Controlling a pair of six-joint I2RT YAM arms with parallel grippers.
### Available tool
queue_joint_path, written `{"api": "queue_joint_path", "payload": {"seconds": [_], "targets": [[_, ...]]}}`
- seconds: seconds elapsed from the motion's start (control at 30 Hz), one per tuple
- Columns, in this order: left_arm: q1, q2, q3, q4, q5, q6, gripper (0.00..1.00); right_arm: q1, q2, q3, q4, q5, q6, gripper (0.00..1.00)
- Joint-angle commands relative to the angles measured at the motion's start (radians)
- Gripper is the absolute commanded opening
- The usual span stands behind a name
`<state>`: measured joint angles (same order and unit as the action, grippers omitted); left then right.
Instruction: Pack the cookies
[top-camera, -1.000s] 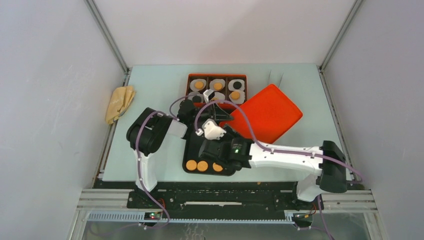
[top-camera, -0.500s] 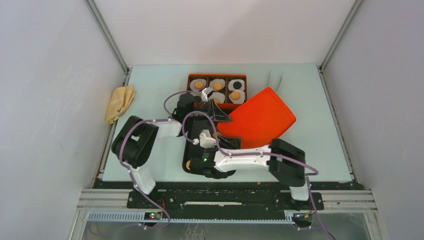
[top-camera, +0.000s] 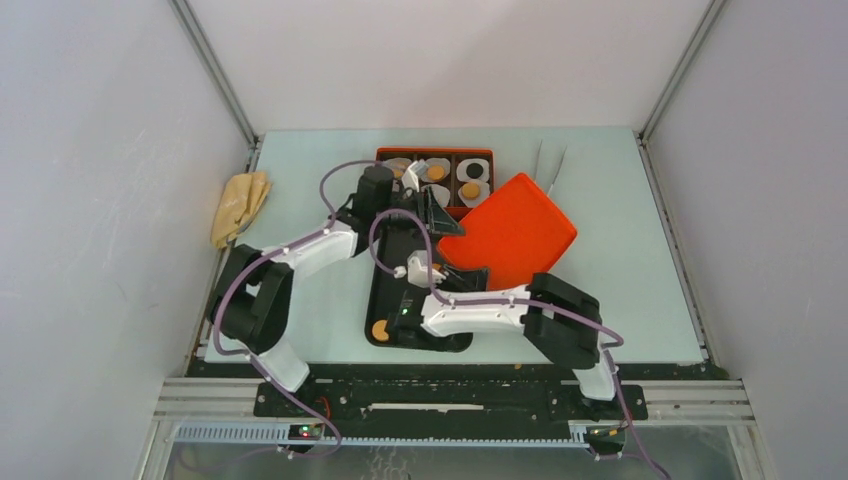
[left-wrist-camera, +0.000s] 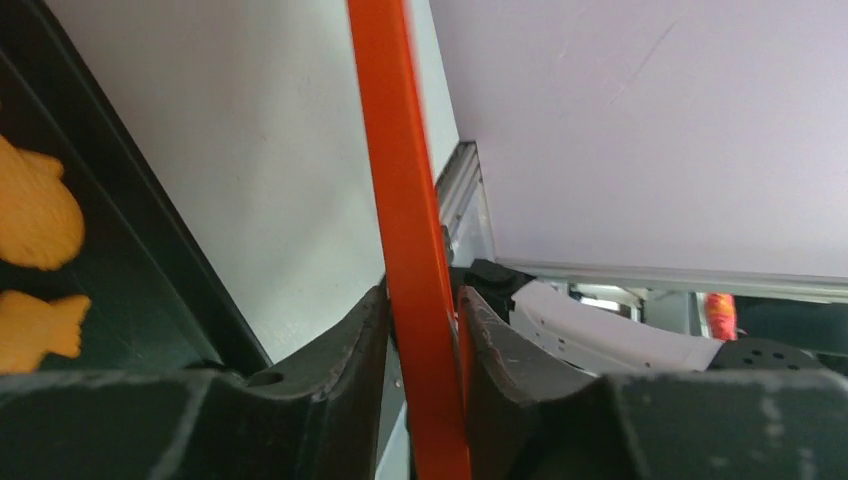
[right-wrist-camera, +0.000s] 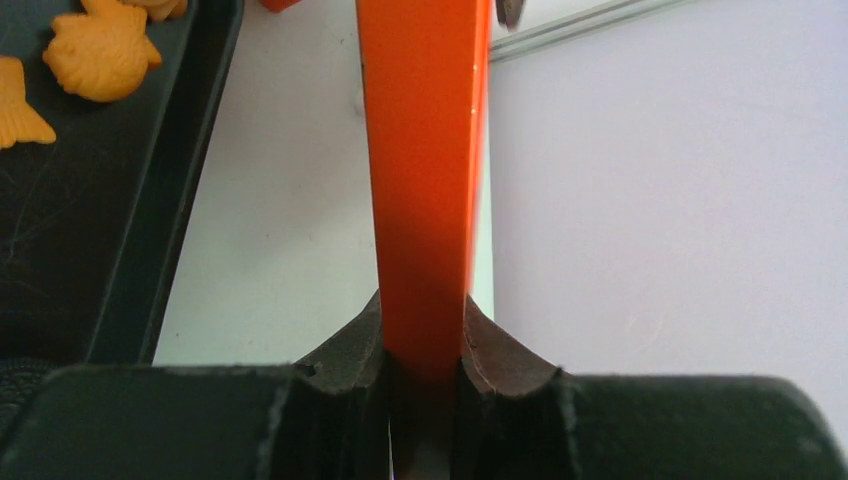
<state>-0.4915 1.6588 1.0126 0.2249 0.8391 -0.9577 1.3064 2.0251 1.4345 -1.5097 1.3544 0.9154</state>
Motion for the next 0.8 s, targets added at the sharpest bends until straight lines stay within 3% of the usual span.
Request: {"api": "queue_joint_path", "payload": {"seconds": [0.0, 0.13, 0.2, 0.33, 0.37, 0.43, 0.47, 0.53, 0.73, 0.77], "targets": [[0.057, -0.077, 0.191, -0.176, -0.108, 0.178, 0.42, -0.016, -0.159, 0.071, -0.089, 0.023, 0.064, 0.0], [0.117, -0.107, 0.395, -0.303, -0.158, 0.221, 0.55, -0.013, -0.21, 0.117, -0.088, 0.006, 0.02, 0.0], [0.152, -0.13, 0.479, -0.357, -0.195, 0.24, 0.56, -0.014, -0.237, 0.146, -0.083, -0.005, -0.011, 0.0], [0.221, -0.227, 0.537, -0.428, -0.346, 0.273, 0.51, -0.036, -0.352, 0.198, 0.096, -0.085, -0.243, 0.0], [0.228, -0.259, 0.532, -0.448, -0.4, 0.292, 0.42, -0.051, -0.4, 0.192, 0.218, -0.148, -0.365, 0.0], [0.229, -0.327, 0.498, -0.485, -0.506, 0.333, 0.23, -0.106, -0.538, 0.159, 0.483, -0.393, -0.568, 0.0], [0.229, -0.358, 0.468, -0.491, -0.544, 0.344, 0.12, -0.158, -0.602, 0.146, 0.582, -0.561, -0.611, 0.0], [0.228, -0.433, 0.384, -0.492, -0.612, 0.352, 0.01, -0.338, -0.697, 0.15, 0.704, -0.886, -0.606, 0.0], [0.228, -0.544, 0.23, -0.5, -0.763, 0.407, 0.0, -0.748, -0.771, 0.179, 0.894, -1.59, -0.506, 0.0], [0.228, -0.552, 0.215, -0.502, -0.776, 0.414, 0.0, -0.799, -0.766, 0.171, 0.927, -1.64, -0.478, 0.0]]}}
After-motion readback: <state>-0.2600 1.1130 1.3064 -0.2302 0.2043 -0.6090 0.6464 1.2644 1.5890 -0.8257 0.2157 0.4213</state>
